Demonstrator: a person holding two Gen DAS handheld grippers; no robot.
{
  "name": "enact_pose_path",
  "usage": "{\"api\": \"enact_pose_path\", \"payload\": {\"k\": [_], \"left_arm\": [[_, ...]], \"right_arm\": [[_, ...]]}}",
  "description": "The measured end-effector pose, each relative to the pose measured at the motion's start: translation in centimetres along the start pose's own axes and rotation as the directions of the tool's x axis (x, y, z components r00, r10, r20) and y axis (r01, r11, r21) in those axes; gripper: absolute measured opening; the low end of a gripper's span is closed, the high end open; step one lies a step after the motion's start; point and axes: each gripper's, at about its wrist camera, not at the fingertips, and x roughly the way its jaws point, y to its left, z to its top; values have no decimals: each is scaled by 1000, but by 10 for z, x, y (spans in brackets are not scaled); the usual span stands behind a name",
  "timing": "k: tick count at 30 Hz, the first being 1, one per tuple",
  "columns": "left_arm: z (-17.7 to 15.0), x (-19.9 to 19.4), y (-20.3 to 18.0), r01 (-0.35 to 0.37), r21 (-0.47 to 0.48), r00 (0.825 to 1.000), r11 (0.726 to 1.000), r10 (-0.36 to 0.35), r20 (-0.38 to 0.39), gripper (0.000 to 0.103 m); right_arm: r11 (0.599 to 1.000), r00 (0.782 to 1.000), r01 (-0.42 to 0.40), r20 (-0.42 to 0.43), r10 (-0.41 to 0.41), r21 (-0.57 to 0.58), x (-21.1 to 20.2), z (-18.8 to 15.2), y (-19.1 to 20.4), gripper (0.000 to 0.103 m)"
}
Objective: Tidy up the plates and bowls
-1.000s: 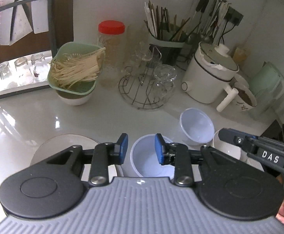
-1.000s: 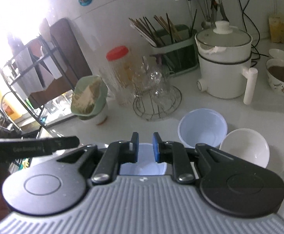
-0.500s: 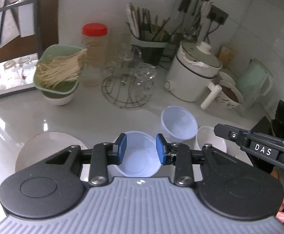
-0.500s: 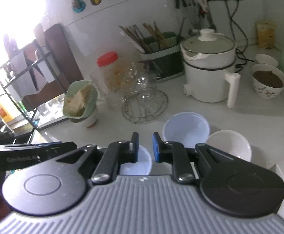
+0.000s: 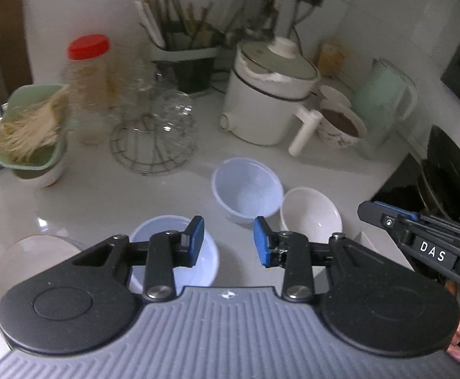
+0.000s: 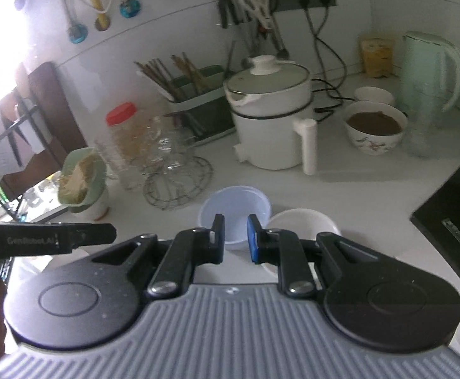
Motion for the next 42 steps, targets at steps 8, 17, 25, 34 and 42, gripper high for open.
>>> {"api": "enact_pose_path", "payload": {"k": [8, 17, 25, 34, 42], "left_arm": [[11, 27, -13, 19, 38, 998, 999, -17, -53, 51], [27, 55, -5, 17, 18, 995, 1000, -15, -95, 66], [42, 79, 0, 12, 22, 995, 1000, -9, -103, 67], [51, 108, 6, 15, -11, 991, 1000, -16, -133, 67], [63, 134, 11, 15, -22, 986, 1000, -19, -164, 67]], "right_arm": [[998, 999, 45, 3, -45, 53, 1, -3, -20, 39], [995, 999, 51, 1, -51, 81, 22, 5, -28, 54], [996, 999, 39, -16, -38, 81, 48, 13, -33, 53], [996, 998, 29, -49, -25, 82, 78, 20, -43, 53], [995, 997, 37, -76, -30, 90, 101, 25, -53, 53]]}}
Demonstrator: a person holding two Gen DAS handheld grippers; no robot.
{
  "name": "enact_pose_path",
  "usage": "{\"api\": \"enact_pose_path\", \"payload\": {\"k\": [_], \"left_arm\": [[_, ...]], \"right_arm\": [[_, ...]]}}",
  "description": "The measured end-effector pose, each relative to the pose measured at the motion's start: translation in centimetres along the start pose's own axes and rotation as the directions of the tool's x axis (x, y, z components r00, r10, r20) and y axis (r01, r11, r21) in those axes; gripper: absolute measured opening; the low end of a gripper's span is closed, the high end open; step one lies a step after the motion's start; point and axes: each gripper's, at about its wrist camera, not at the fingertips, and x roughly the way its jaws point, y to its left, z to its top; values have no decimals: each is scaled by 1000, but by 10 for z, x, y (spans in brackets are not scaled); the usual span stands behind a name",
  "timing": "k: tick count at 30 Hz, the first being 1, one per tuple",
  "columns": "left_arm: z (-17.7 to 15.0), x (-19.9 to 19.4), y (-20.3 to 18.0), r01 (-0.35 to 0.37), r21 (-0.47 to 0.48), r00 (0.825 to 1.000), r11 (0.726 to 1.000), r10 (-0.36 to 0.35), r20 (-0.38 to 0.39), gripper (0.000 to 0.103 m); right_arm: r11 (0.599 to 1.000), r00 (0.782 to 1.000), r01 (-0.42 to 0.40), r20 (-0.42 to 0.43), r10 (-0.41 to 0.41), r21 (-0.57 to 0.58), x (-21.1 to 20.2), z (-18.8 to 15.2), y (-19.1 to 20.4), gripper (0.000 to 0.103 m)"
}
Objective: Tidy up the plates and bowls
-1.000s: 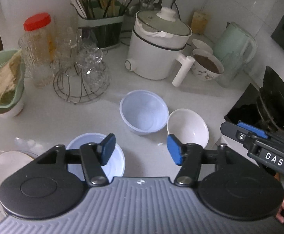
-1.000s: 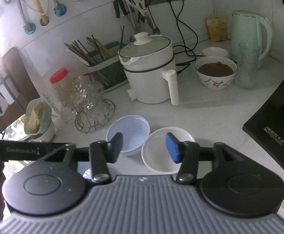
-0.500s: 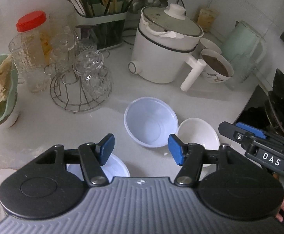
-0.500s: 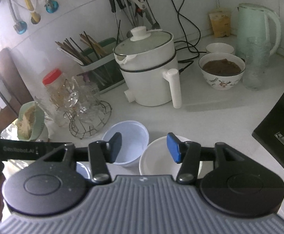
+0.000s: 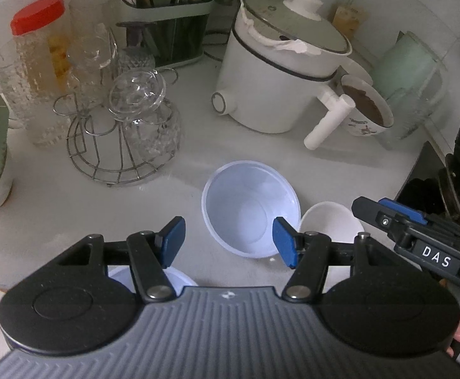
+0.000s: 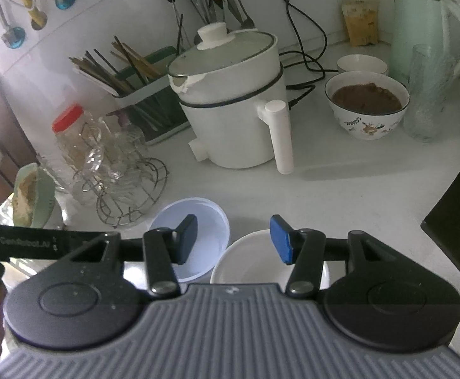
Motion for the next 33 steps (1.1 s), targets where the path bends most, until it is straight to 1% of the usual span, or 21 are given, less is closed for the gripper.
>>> {"api": "enact_pose_path", "payload": {"k": [4, 8, 13, 16, 18, 20, 23, 25, 29, 32, 33], "left_arm": [[10, 6, 4, 4, -4, 1000, 1000, -4, -8, 67], [21, 15, 8, 12, 8, 1000, 1000, -12, -25, 67], [31, 35, 20, 29, -1, 997, 1000, -29, -76, 67], [33, 51, 26, 38, -17, 993, 999, -40, -113, 67], [32, 60, 29, 42, -21, 990, 999, -44, -131, 67], [30, 68, 31, 44, -19, 987, 999, -47, -153, 66], [28, 78, 33, 56, -18, 982, 998, -59, -179, 65], [26, 81, 34, 64, -19, 981, 998, -67, -183, 65], [26, 85, 36, 72, -18, 979, 997, -74, -189, 57], [22, 91, 36, 57, -10, 978, 998, -58, -198, 45], [22, 93, 36, 59, -15, 977, 998, -61, -202, 42]], "right_arm": [[1000, 1000, -7, -10, 7, 24, 10, 5, -5, 53], [999, 1000, 7, -13, -6, 43, 22, 8, -10, 53], [997, 999, 6, -37, -4, 74, 44, 10, -11, 53], [995, 998, -24, -56, 29, 93, 55, 8, -10, 52], [996, 997, -11, -72, 18, 83, 62, 4, -9, 52], [997, 995, -18, -94, 26, 81, 69, 1, -8, 50], [998, 994, -16, -103, 22, 63, 78, 1, -3, 49], [999, 994, -17, -105, 22, 46, 82, 1, 0, 48], [1000, 991, -19, -131, 19, 5, 94, -1, 7, 43], [1000, 989, -14, -150, 11, -16, 102, -2, 11, 36], [1000, 988, -17, -155, 13, -22, 105, -3, 12, 35]]}}
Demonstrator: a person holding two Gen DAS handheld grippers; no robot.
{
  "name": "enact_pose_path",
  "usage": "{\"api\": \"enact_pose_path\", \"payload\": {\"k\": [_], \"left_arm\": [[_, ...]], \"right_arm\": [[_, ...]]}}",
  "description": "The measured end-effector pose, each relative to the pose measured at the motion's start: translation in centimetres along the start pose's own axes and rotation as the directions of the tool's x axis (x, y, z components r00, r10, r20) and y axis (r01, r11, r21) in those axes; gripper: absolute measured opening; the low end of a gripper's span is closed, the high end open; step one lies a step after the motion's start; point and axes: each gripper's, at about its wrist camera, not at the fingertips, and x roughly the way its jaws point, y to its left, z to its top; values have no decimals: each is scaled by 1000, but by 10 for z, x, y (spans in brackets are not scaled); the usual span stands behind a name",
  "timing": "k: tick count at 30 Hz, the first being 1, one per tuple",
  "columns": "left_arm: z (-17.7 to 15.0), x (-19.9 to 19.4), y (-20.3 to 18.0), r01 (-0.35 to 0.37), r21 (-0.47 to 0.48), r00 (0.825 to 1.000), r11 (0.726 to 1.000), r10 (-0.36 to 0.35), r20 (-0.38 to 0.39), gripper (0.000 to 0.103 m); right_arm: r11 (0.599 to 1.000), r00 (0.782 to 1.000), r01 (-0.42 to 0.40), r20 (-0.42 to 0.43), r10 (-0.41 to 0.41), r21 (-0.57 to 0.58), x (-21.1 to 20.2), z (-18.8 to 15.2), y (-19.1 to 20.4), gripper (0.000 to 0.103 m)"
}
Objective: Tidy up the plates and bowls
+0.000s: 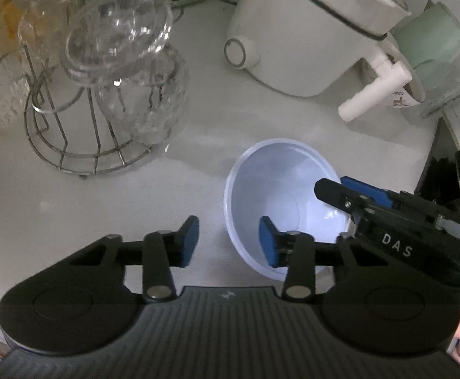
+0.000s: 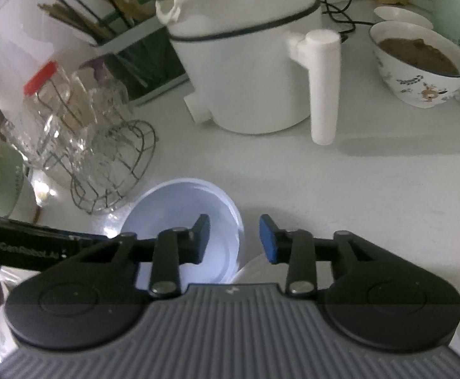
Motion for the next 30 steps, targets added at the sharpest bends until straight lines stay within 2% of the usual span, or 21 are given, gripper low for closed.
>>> {"api": "enact_pose_path", "payload": {"k": [1, 3, 7, 8, 14, 19, 24, 30], "left_arm": [[-1, 2, 1, 7, -3, 1000, 1000, -7, -5, 38], [-2, 5, 2, 13, -11, 1000, 1000, -13, -13, 30], [-2, 8, 4, 25, -23, 1000, 999, -25, -18, 14], [-2, 8, 6, 36, -41, 999, 999, -37, -22, 14], [1, 3, 12, 62, -105, 998, 993, -65, -21, 11], [2, -16, 5, 47, -69, 999, 997, -46, 10, 11], [7, -38, 6, 99, -71, 995, 993, -98, 27, 11], [2, -65, -7, 104, -53, 993, 993, -101, 54, 11]], "right_arm": [[1000, 1000, -2, -5, 1, -8, 2, 0, 1, 35], [1000, 1000, 4, -18, -5, -22, 8, 0, 1, 25], [1000, 999, 2, -38, -3, -31, 15, -1, 0, 14], [999, 999, 1, -42, -2, -37, 16, -1, 1, 11], [1000, 999, -2, -37, 1, -21, 10, -2, 0, 9], [1000, 999, -30, -14, 30, -1, -2, 3, 1, 9], [998, 998, -60, 19, 59, 23, -26, 10, 3, 9], [995, 996, -81, 45, 79, 52, -52, 12, 6, 10]]}}
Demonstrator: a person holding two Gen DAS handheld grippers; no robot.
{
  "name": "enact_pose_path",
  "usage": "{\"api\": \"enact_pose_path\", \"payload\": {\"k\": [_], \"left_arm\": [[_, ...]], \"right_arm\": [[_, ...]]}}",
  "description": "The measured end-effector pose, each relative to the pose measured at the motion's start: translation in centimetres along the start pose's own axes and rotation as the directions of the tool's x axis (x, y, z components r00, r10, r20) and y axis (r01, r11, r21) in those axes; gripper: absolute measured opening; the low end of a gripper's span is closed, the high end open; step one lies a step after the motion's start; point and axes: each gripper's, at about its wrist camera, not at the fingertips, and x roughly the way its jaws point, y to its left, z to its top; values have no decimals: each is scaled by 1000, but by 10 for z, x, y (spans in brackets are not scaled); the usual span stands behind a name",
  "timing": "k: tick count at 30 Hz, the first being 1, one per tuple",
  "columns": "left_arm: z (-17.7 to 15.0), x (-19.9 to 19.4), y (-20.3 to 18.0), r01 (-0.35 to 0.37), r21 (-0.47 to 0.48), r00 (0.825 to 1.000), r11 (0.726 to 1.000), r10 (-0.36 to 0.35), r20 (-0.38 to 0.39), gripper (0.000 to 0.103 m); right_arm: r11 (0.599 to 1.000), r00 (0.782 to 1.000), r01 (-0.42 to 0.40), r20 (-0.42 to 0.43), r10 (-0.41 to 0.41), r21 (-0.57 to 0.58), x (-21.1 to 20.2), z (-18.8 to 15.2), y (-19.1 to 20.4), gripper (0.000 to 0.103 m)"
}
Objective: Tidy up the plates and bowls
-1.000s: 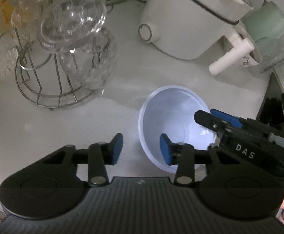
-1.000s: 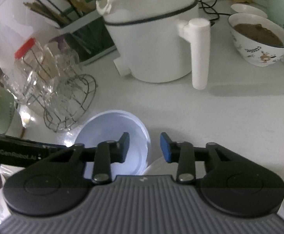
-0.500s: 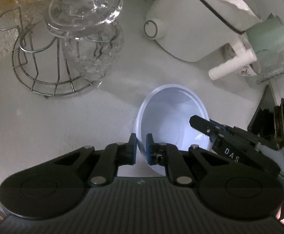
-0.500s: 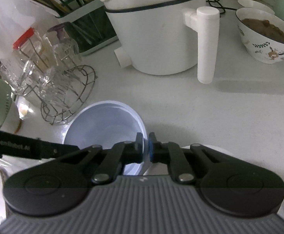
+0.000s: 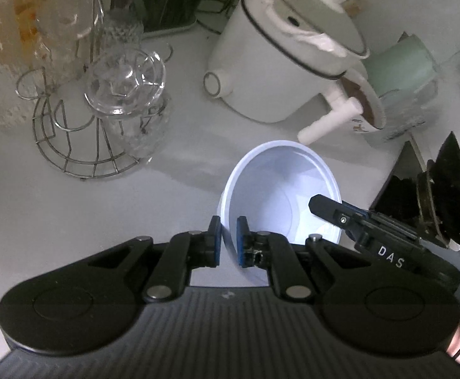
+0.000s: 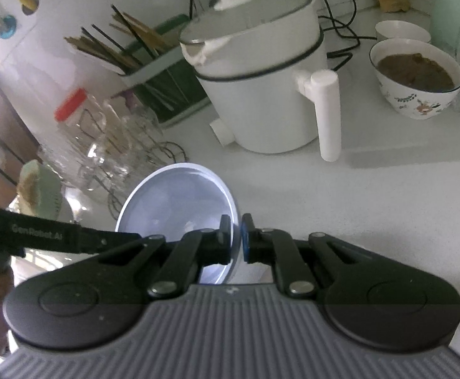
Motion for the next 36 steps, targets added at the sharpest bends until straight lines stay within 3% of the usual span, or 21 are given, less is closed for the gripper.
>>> {"api": "enact_pose_path", "payload": {"k": [22, 28, 36], "left_arm": [[-39, -76, 18, 63, -9, 996, 998, -62, 58, 11], [-56, -91, 30, 37, -28, 995, 999, -35, 93, 11], [-80, -101, 54, -39, -89, 994, 995, 48, 100, 12]], "right_arm": [[999, 999, -20, 41, 18, 36, -53, -16, 43, 10], [999, 999, -30, 22, 30, 14, -55, -23, 60, 10], [997, 994, -73, -84, 72, -14, -36, -38, 80, 10]]}}
